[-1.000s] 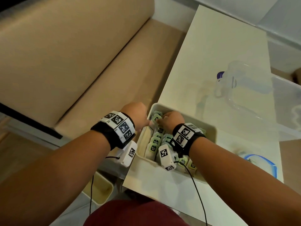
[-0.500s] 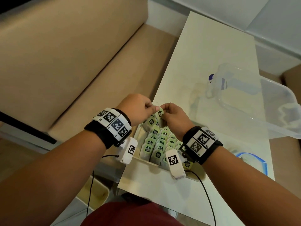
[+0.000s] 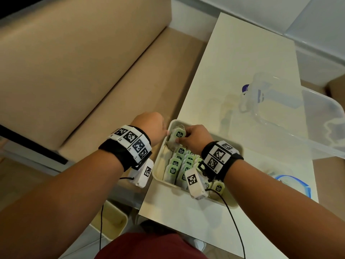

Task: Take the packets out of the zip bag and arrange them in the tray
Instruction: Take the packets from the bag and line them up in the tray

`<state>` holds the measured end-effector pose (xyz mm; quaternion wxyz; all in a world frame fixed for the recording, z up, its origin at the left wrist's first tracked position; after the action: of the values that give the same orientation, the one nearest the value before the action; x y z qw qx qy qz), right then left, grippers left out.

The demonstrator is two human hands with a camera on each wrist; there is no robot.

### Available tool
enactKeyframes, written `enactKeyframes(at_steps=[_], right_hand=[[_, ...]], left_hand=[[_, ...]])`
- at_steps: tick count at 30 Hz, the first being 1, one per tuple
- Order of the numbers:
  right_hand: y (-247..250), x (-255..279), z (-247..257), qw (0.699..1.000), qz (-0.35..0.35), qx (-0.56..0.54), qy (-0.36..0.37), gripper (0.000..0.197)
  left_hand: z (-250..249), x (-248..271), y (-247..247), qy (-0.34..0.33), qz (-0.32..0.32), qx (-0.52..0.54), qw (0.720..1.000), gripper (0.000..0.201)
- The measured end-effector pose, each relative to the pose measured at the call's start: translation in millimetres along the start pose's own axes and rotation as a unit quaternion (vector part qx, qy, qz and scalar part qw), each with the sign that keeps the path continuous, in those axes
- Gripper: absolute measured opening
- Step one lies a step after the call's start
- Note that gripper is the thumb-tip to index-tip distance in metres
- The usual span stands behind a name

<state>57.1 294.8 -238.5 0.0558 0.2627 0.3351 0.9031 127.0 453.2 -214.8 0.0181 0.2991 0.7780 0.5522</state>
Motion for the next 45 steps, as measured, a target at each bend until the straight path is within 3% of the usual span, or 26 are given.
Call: enactKeyframes(at_steps=[5, 9, 11, 15, 20, 24, 35, 40, 45], right_hand=[[-16, -21, 6, 0.984, 0.123, 0.096, -0.080, 0.020], [-26, -31, 9, 0.958, 0.149, 0.225, -0.100, 0.024], [-28, -38, 5, 0.951, 0.134, 0.263, -0.096, 0.027], [-23, -46, 0, 0.971, 0.094, 0.196, -0.095, 0.028], [-16, -44, -8, 0.950, 0.053, 0.292, -0.094, 0.024], [-17, -44, -15, 0.958, 0.023, 0.273, -0.087, 0.021], [-19, -40, -3, 0.951, 0.015, 0.308, -0.026, 0.024], [12, -16, -7, 0.976, -0.005, 0.219, -0.020, 0.019], [95, 41, -38, 0.997, -0.059, 0.016, 0.053, 0.022]], left_hand=[[8, -1, -8, 0.023, 0.064, 0.012, 0.998, 0.036], [5, -3, -6, 0.016, 0.064, 0.024, 0.998, 0.038], [3, -5, -8, 0.015, 0.069, 0.021, 0.997, 0.033], [2, -8, -11, 0.017, 0.067, 0.010, 0.998, 0.029], [3, -9, -12, 0.004, 0.070, -0.003, 0.998, 0.027], [2, -10, -12, 0.004, 0.073, -0.008, 0.997, 0.029], [-4, -10, -11, 0.031, 0.078, -0.032, 0.996, 0.028], [-16, -5, -4, 0.039, 0.075, -0.115, 0.990, 0.032], [-70, 11, 11, 0.026, -0.023, -0.147, 0.989, 0.019]])
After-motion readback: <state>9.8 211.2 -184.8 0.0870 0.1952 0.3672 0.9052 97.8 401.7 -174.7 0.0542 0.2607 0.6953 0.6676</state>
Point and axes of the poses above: each hand's wrist, its own x-axis away from the middle knuckle, its own y-axis out of the back of the hand, z = x × y, the point moved 1 cm from there along -x, towards the middle knuckle
